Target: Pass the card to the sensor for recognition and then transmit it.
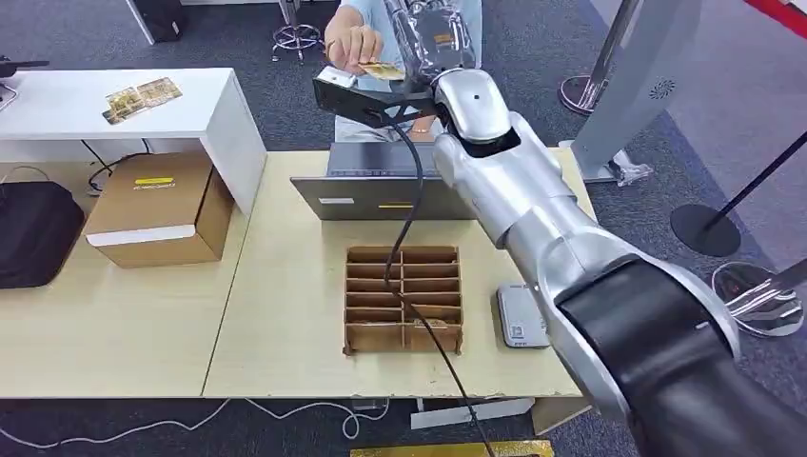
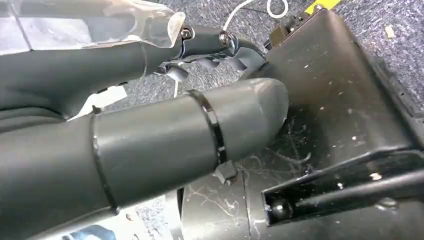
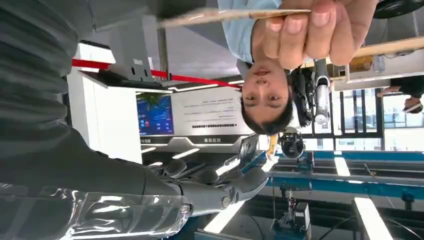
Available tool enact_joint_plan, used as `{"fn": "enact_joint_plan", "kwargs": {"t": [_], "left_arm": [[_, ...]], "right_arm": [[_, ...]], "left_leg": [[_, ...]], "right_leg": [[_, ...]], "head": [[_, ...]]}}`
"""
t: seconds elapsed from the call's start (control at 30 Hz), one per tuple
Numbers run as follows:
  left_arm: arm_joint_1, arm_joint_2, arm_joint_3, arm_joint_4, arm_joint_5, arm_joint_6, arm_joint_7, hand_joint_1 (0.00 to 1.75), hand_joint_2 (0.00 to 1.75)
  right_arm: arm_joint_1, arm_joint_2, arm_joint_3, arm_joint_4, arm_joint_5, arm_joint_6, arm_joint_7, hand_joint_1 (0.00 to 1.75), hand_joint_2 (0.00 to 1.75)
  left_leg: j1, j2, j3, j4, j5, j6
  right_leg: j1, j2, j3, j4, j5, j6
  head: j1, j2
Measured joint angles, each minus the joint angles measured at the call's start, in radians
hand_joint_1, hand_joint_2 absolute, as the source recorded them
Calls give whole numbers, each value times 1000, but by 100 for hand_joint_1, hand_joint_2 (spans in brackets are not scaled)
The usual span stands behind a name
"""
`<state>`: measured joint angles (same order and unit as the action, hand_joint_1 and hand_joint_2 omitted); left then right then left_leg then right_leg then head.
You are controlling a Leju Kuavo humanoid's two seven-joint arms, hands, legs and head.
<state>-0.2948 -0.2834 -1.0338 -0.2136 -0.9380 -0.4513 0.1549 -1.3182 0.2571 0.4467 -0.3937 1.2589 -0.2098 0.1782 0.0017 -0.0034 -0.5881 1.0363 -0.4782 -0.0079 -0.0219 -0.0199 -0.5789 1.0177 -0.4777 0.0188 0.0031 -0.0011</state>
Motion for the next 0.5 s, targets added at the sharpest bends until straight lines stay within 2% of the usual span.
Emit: {"fn": "enact_joint_plan", "kwargs": {"t": [0.5], "left_arm": [[8,0,32,0,29,10,0,0,0]], "right_arm": [[-1,-14,-19,-1,-20,-43,-21,175,175]], "left_leg": [[0,0,0,0,0,0]], "right_leg": [[0,0,0,0,0,0]], "head": [[0,0]]}}
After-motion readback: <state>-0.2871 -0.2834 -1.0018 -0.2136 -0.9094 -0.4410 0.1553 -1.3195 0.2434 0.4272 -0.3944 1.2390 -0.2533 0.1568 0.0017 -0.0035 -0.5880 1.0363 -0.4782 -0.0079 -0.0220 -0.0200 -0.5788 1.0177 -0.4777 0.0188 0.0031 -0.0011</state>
